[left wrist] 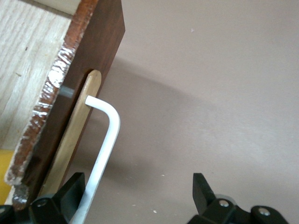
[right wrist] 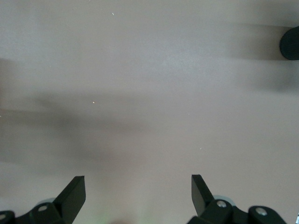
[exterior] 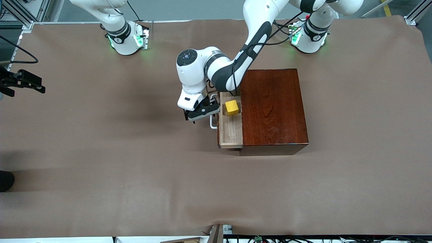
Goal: Open drawer, take yellow block, close drawer
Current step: 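Pull the drawer out of the box with the left gripper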
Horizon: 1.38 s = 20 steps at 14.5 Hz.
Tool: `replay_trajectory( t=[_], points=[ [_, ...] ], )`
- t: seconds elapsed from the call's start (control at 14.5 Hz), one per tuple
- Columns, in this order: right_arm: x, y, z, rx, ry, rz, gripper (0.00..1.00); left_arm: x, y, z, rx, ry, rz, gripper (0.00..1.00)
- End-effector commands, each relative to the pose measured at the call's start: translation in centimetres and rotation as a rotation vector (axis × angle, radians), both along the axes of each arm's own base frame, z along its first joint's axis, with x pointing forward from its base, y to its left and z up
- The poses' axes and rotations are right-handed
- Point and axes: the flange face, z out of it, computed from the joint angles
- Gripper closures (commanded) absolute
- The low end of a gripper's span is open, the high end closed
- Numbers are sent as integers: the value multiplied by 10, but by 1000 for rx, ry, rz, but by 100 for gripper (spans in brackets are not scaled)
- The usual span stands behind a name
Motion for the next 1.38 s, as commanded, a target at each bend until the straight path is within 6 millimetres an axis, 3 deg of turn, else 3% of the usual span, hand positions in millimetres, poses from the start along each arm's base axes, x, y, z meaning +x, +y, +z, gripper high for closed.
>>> replay_trajectory(
  t=[0.0,0.28,0.41,0.62,0.9,1.03,1.31],
  points=[
    [2,-2,4,-2,-1,5,0,-18,-37,-10,-140,-46,-1,0],
    [4,-7,1,-10,1,2,0,-26,-46,-7,-172,-62,-23,0],
    [5,-1,1,-9,1,3,0,-36,-53,-5,-174,-63,-41,0],
    [6,4,4,-9,-6,-10,0,-34,-51,-7,-165,-67,-46,0],
    [11,15,3,-13,-10,-40,0,-35,-47,3,-128,-52,-44,0],
    [17,23,1,-11,-10,-26,0,-36,-44,17,-114,-40,-32,0],
    [27,39,-15,41,9,-87,0,-40,-40,29,-80,-14,-20,0]
  ],
)
